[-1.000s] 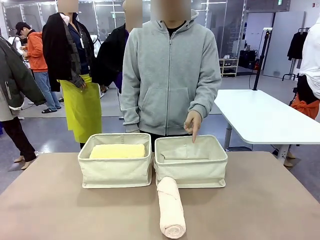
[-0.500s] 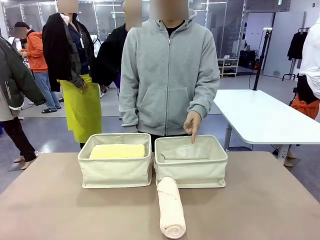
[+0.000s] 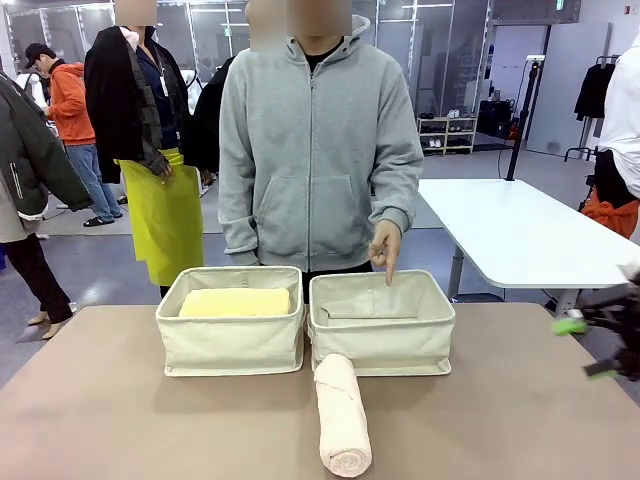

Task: Divide the towels into two baskets.
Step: Pick up one hotel-folded towel from the bottom of the table and place it in the Fabric basket indicated by the person.

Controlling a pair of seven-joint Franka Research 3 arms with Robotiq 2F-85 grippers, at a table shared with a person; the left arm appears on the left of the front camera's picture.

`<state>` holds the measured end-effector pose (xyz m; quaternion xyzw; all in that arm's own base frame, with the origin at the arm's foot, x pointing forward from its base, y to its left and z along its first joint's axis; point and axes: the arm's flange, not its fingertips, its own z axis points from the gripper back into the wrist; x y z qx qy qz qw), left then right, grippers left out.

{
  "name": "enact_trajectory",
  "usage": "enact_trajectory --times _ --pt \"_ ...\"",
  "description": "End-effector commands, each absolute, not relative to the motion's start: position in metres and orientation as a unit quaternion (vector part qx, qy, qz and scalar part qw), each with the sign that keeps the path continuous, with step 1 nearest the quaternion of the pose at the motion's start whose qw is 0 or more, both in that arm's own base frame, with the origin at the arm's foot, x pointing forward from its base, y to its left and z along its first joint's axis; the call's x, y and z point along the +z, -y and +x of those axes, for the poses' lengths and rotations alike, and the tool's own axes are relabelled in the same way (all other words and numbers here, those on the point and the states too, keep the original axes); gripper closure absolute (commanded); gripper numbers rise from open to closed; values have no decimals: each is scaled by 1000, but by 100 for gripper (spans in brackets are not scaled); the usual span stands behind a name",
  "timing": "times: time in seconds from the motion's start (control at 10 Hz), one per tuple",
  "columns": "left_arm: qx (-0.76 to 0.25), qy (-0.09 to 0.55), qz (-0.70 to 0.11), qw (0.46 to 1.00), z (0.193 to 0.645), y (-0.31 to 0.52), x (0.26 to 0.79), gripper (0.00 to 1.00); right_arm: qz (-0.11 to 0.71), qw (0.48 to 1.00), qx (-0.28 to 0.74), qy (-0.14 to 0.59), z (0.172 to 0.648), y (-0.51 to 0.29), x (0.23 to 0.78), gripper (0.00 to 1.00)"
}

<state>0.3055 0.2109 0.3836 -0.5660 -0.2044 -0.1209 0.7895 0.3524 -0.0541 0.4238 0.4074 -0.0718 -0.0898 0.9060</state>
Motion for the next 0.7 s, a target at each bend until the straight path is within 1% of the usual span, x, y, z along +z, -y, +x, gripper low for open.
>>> enact_trajectory --times 0.0,0.2,0.4,0.5,0.6 --pt "-117 205 -571 786 303 -212 387 0 336 934 -103 56 321 -50 411 0" --pt "-117 205 -571 786 303 -212 387 0 292 951 -55 85 329 -114 418 0" --pt "-117 205 -571 786 303 -212 387 0 245 967 -28 71 339 -176 409 0" --pt "-117 205 -571 786 303 -212 387 0 235 969 -20 67 343 -200 406 0" --pt "-117 205 -571 786 303 -212 387 0 216 973 -15 79 346 -224 402 0"
